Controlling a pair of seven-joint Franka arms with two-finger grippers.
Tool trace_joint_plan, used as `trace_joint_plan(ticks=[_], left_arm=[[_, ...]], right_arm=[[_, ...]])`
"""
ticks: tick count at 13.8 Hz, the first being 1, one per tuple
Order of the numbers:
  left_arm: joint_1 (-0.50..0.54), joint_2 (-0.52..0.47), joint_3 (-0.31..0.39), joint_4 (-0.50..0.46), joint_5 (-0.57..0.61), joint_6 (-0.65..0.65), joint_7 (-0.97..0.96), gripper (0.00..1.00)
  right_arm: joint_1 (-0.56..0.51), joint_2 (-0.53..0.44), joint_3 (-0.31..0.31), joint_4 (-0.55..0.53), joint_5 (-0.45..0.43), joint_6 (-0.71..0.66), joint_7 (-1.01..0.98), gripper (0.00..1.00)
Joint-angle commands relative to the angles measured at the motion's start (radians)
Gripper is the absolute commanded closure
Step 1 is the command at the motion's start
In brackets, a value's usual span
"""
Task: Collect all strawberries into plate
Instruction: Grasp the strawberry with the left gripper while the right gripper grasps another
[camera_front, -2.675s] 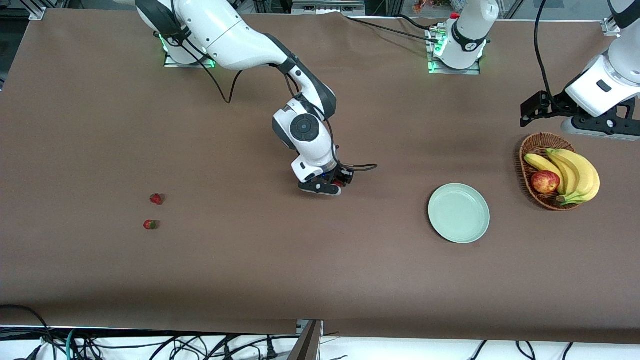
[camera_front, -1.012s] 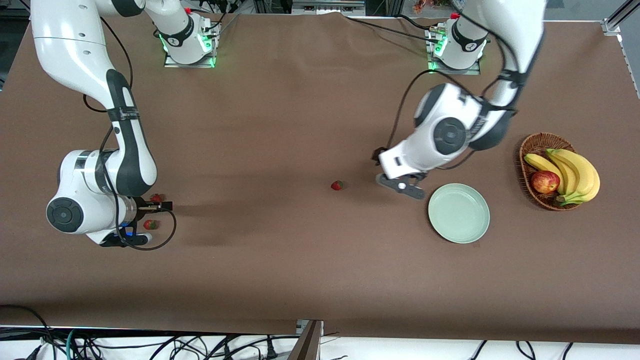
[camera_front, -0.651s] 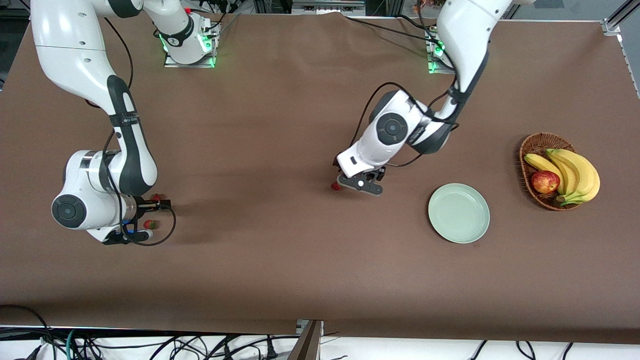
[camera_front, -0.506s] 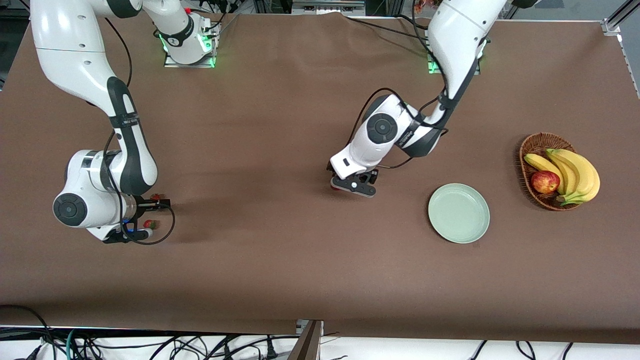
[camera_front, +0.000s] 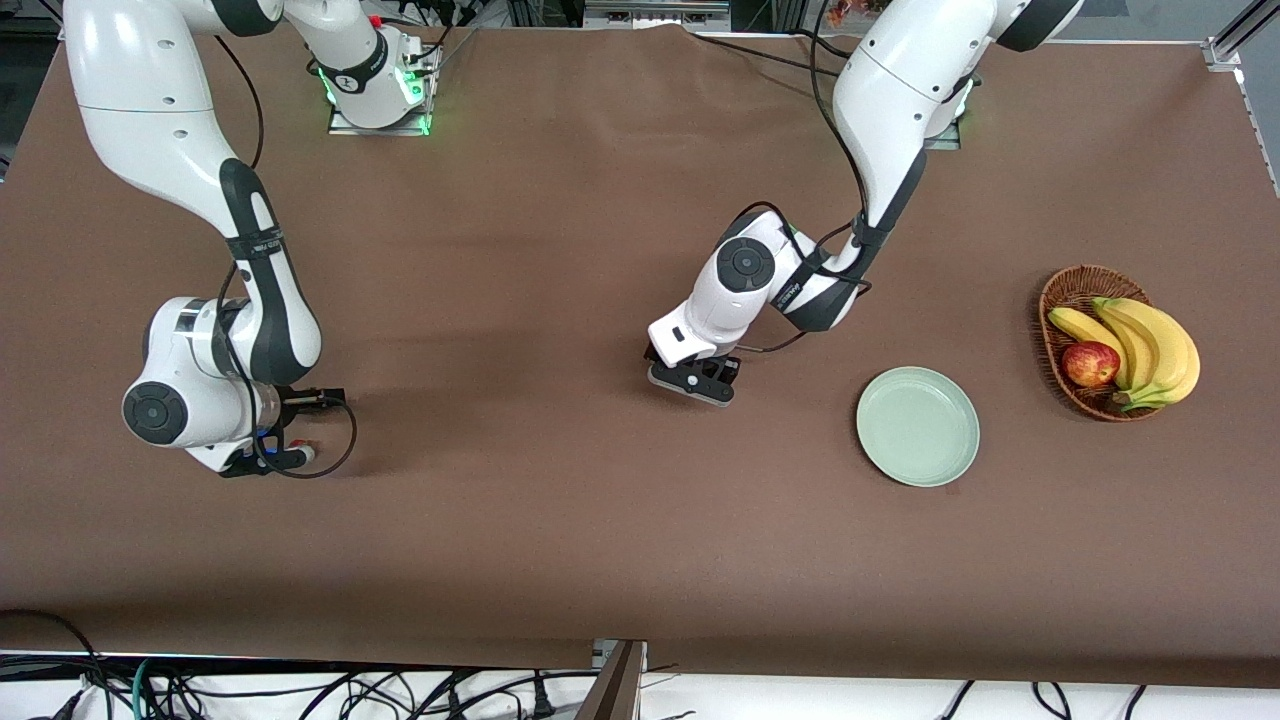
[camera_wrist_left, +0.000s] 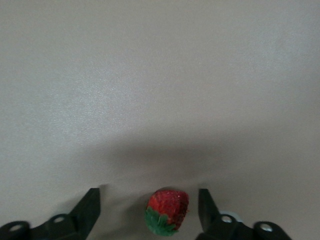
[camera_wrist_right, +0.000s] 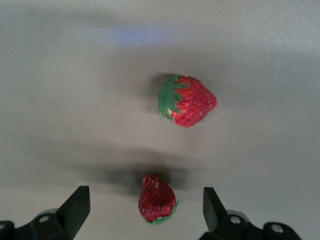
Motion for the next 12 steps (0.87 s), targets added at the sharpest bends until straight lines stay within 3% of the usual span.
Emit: trace_joint_plan(ticks=[1,2,4,5,8,12], left_arm=[[-0.008,0.011,0.004,0.025,0.019,0.004,-0.031,0.64],[-0.008,0.008,0.002,0.025,0.019,0.004,-0.067,0.76],[-0.011,0.008,-0.002,0.022,0.021,0.003,-0.127,0.76],[-0.014,0.008,-0.002,0.021,0.021,0.003,-0.143,0.76],[-0.023,0.008,-0.002,0.021,0.021,0.001,-0.165,0.76],[-0.021,0.000,-0.002,0.027,0.021,-0.002,-0.165,0.81]], right_arm=[[-0.019,-0.026,0.004,-0.054,0.009,0.025,-0.054,0.00],[-0.028,-0.025,0.004,-0.054,0.009,0.025,-0.065,0.00],[-0.030,-0.025,0.004,-0.054,0.009,0.022,-0.073,0.02],[-0.030,-0.025,0.004,-0.054,0.011,0.017,-0.073,0.12],[-0.030,-0.026,0.004,-0.054,0.011,0.008,-0.071,0.57],[-0.028,-0.025,0.008,-0.051,0.017,0.008,-0.062,0.89]])
